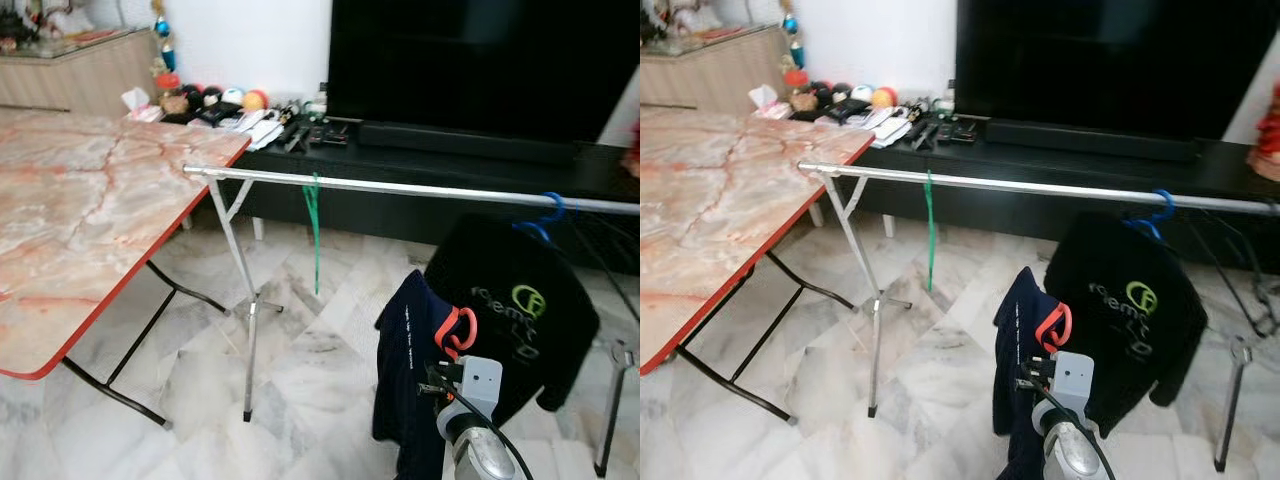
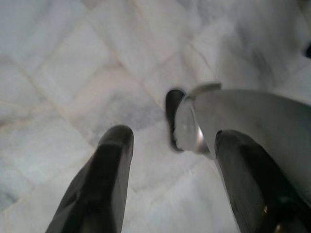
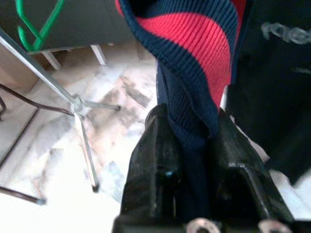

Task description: Hang hanger

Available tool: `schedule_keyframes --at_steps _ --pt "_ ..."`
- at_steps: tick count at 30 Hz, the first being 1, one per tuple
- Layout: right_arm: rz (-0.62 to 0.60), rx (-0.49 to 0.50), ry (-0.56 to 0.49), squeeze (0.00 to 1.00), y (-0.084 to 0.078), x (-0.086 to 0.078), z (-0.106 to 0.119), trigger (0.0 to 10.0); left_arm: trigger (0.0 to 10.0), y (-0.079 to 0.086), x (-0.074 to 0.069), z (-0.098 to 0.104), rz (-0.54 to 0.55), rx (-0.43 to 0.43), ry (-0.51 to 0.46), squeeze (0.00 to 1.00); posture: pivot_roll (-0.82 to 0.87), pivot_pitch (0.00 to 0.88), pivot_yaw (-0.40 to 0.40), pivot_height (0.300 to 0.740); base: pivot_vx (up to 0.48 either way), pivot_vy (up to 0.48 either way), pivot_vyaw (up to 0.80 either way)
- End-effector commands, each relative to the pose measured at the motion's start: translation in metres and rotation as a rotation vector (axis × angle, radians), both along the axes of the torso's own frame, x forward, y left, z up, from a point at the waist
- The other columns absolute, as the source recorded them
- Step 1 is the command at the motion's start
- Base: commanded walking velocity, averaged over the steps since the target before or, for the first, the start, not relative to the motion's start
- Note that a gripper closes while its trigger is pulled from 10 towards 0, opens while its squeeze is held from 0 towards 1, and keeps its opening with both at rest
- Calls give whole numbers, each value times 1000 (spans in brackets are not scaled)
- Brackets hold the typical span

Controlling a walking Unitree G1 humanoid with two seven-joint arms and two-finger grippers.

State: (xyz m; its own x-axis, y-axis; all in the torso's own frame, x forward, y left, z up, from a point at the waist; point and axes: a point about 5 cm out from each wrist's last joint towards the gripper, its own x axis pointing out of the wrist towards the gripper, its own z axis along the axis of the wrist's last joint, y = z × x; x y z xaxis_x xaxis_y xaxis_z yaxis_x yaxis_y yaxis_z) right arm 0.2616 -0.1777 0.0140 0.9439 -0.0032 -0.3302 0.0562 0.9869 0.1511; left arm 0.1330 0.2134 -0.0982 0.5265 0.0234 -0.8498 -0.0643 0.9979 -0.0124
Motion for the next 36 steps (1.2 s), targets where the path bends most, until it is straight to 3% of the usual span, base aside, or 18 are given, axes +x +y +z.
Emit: schedule_keyframes --at_steps 1,9,27,36 --pt "8 8 -53 0 3 6 8 10000 10000 5 2 2 9 13 -3 0 38 0 -24 740 0 0 0" --pt "12 7 -52 0 4 6 7 10000 10000 6 1 1 20 14 -1 0 35 0 -22 740 0 0 0" --pt "9 -9 -41 0 -1 11 8 10000 10000 5 2 1 27 13 2 0 39 0 -31 740 0 380 0" --pt "18 -19 -40 0 -3 14 8 10000 10000 6 3 2 21 19 -10 0 39 0 -29 740 0 0 0"
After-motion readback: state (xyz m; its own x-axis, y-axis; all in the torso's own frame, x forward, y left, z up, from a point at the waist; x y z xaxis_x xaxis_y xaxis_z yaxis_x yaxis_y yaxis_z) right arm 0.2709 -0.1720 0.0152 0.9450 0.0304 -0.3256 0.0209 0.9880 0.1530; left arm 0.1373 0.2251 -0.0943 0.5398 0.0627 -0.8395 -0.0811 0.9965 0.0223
